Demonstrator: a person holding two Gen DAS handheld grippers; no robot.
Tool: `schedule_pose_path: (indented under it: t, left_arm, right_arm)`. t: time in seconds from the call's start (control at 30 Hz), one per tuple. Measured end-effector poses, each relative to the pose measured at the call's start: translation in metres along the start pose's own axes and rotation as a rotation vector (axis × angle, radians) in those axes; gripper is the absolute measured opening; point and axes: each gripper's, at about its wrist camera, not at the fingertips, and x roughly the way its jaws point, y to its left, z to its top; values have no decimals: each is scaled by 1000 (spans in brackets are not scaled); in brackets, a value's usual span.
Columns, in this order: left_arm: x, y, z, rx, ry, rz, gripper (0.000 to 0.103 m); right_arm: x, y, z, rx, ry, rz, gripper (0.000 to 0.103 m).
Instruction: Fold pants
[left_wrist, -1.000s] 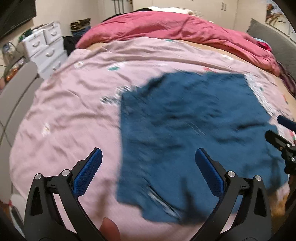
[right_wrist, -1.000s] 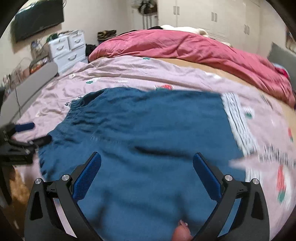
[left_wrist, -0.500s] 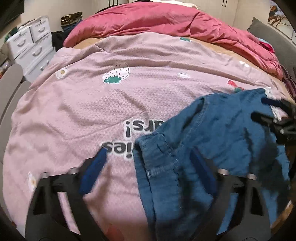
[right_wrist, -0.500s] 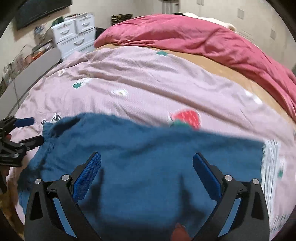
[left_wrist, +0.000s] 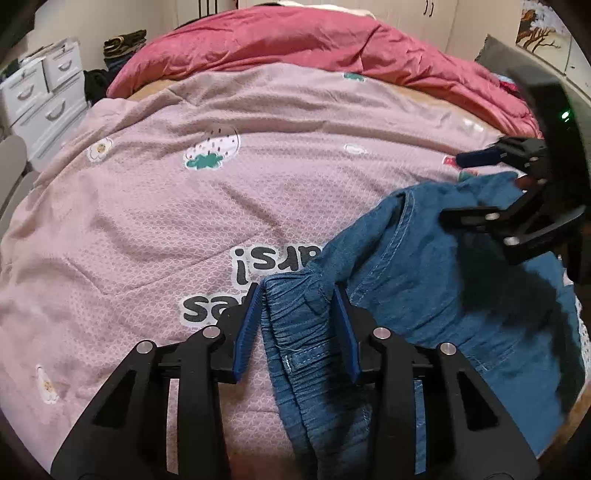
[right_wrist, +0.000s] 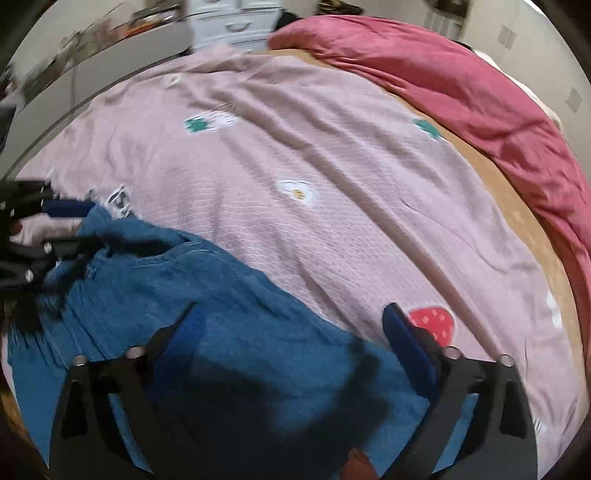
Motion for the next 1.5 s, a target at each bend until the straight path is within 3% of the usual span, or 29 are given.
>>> schedule_pose_path:
  t: [0.1, 0.27, 0.3, 0.37, 0.4, 0.63, 0.7, 0.77, 0.9, 1.03, 1.1, 1.13, 1.17, 1.33, 1.5]
  left_arm:
    - [-12, 0, 2, -7, -36, -21, 28]
    - [-20, -2, 4, -14, -63, -18, 28]
    - [-19, -3, 4, -13, -63, -10, 28]
    - [-18, -3, 4, -11, -65, 16, 25]
    - [-18, -2, 5, -11, -70, 32, 23]
    - [-18, 10, 1, -26, -57, 16, 23]
    - [-20, 15, -1, -30, -65, -15, 32]
    - [-23, 18, -3, -15, -72, -44, 55]
    - [-21, 23, -6, -23, -70, -161, 62]
    - [2, 25, -7, -70, -20, -198, 63]
    - [16, 26, -6, -113, -4, -279, 57]
    - [20, 26, -6, -128, 2, -321, 33]
    - [22, 24, -7, -146, 6, -381, 25]
    - [-5, 10, -13, -78, -38, -386, 22]
    - [-67, -7, -34, 37, -130, -350, 22]
  right_arm:
    - [8, 7, 5, -47, 16, 15, 68]
    - [16, 19, 9, -92, 20, 63, 36]
    - [18, 23, 9, -105, 29, 80, 25]
    - [19, 29, 9, -128, 31, 64, 18]
    - [18, 31, 9, -136, 26, 49, 8]
    - [-31, 29, -9, -61, -109, -4, 5]
    - [-47, 30, -15, -37, -143, -6, 5]
    - [-62, 33, -20, -29, -177, -8, 5]
    - [-87, 37, -33, -5, -221, 3, 5]
    - [-96, 45, -43, 17, -250, 15, 5]
    - [-102, 51, -52, 31, -266, 14, 5]
    - [-105, 54, -56, 39, -272, 12, 5]
    - [-107, 57, -60, 46, -277, 9, 5]
    - [-125, 76, -86, 106, -311, 0, 5]
    - [-148, 109, -124, 155, -335, 10, 5]
